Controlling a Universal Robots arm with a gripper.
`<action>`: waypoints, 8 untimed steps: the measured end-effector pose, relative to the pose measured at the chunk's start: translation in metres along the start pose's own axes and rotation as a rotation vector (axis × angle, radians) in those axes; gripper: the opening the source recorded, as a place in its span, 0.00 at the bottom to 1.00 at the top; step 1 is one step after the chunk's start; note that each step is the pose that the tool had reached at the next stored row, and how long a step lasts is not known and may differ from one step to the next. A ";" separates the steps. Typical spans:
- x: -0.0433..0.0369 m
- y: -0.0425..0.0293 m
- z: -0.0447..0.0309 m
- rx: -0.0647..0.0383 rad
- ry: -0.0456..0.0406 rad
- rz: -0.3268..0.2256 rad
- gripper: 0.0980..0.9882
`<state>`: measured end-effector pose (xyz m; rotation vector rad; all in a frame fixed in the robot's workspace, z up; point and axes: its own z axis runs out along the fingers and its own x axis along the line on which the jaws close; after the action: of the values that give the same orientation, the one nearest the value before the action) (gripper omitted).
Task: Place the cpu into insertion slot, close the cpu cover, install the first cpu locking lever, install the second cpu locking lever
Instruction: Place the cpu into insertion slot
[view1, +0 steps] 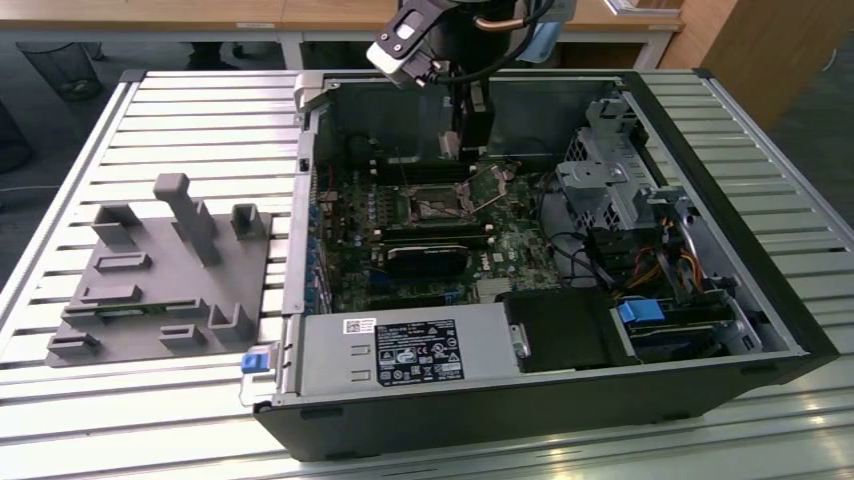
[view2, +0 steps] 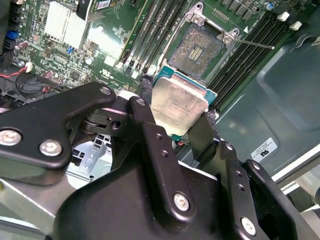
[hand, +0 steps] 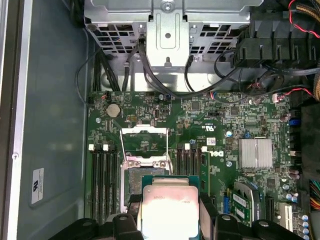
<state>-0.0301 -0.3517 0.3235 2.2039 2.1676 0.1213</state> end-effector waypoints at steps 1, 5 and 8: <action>0.0000 0.0000 0.0002 0.000 0.0000 0.000 0.50; 0.0000 -0.0001 0.0010 0.000 0.0001 -0.002 0.50; 0.0000 -0.0002 0.0017 0.000 0.0003 -0.003 0.50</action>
<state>-0.0301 -0.3517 0.3218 2.2007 2.1711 0.1215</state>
